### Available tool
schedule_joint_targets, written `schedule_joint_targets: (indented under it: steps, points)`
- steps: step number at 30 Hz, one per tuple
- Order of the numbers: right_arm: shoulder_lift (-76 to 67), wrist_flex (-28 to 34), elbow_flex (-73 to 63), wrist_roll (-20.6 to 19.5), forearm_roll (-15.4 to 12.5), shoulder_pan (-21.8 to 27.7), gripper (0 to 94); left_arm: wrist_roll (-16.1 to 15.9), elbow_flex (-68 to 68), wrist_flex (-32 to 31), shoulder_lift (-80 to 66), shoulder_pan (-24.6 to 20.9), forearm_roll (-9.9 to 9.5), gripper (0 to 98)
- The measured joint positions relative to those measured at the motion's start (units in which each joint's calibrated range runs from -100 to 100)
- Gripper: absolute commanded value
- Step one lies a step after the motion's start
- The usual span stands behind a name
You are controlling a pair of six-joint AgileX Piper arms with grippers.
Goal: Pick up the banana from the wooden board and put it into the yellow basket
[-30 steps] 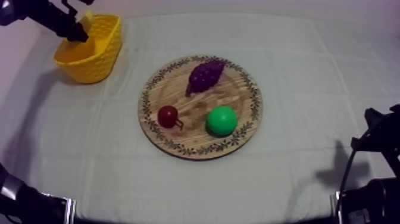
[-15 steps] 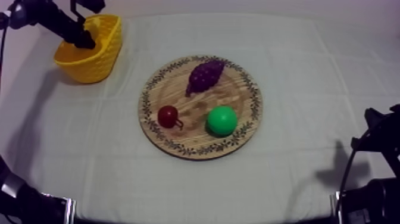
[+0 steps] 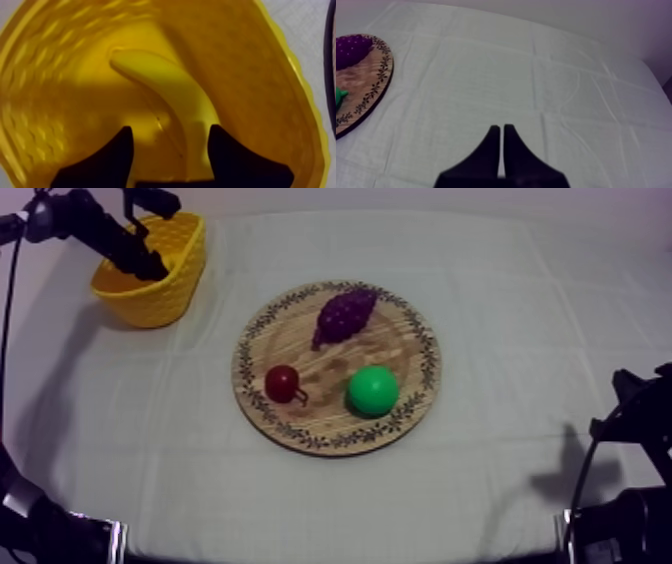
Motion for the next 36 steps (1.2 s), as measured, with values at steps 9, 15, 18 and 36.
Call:
schedule_joint_targets:
  steps: [9, 15, 18, 36]
  points:
    - [0.0, 0.0, 0.0, 0.0, 0.0, 0.0, 0.2, -0.7, -0.1, 0.0, -1.9, -0.1, 0.11, 51.6]
    - [0.0, 0.0, 0.0, 0.0, 0.0, 0.0, 0.2, -2.2, 2.0, -0.6, -6.3, -0.1, 0.32, 23.4]
    - [0.0, 0.0, 0.0, 0.0, 0.0, 0.0, 0.2, -3.1, 3.9, -1.7, -9.2, -0.2, 0.53, 13.6]
    - [0.0, 0.0, 0.0, 0.0, 0.0, 0.0, 0.2, -2.1, 31.9, -17.0, -43.4, 1.0, 0.46, 14.2]
